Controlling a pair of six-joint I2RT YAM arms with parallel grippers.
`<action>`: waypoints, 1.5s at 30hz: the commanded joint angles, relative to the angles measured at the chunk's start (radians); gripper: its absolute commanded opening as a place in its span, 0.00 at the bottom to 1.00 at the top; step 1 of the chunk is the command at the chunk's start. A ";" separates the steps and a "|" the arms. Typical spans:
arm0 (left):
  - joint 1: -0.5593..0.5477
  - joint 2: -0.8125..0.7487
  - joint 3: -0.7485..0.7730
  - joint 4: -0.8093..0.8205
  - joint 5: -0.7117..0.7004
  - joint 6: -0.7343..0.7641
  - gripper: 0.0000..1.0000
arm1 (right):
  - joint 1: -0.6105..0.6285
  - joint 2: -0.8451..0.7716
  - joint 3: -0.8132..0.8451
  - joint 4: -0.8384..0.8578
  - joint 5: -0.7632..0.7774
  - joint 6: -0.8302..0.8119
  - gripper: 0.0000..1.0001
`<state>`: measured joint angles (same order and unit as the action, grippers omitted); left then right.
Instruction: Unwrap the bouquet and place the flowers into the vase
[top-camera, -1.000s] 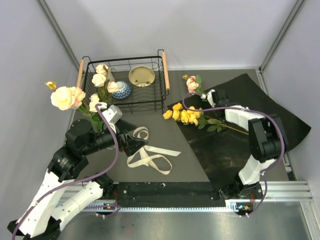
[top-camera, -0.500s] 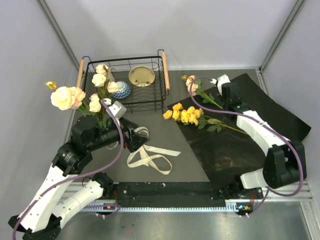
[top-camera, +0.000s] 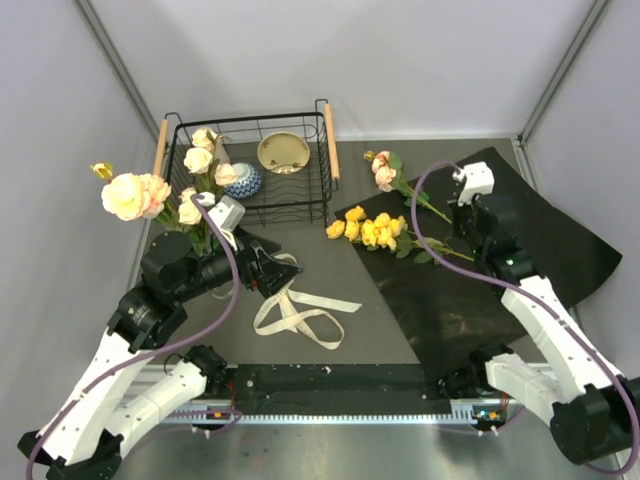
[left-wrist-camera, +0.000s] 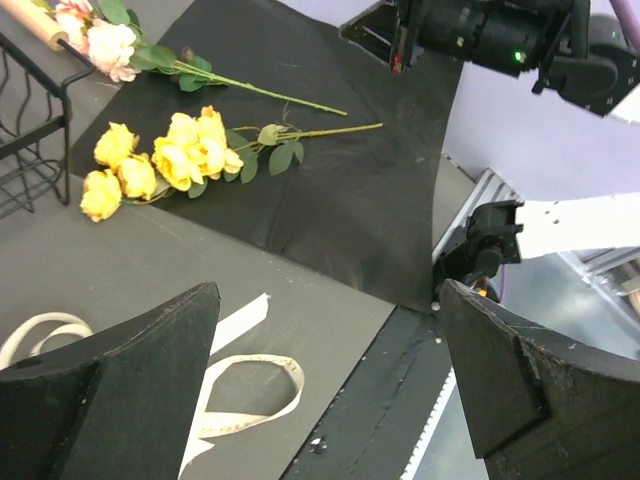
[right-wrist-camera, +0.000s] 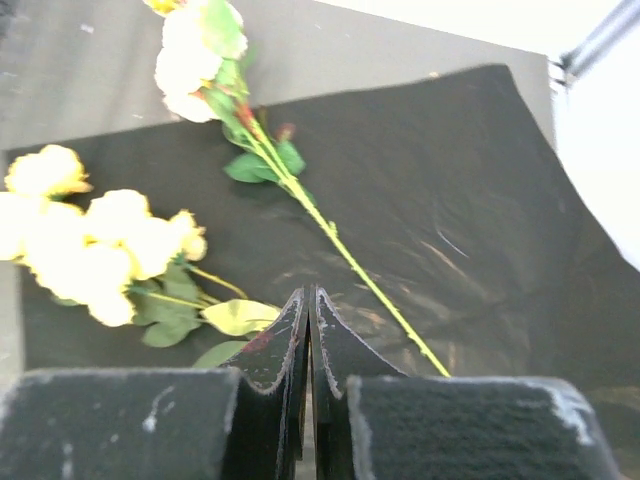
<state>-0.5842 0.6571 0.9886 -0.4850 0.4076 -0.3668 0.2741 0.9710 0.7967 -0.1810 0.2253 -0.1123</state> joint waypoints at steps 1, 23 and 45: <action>0.001 0.022 -0.031 0.196 0.042 -0.119 0.98 | 0.008 -0.139 -0.040 0.043 -0.222 0.088 0.00; 0.001 0.012 -0.010 0.154 0.105 -0.115 0.97 | -0.104 0.767 0.335 -0.062 0.100 -0.234 0.60; 0.000 0.021 -0.005 0.068 0.076 -0.027 0.98 | -0.179 0.911 0.429 -0.028 -0.095 -0.317 0.00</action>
<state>-0.5842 0.6701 0.9779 -0.4347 0.4820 -0.4129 0.1108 1.9057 1.2011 -0.2287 0.1307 -0.4202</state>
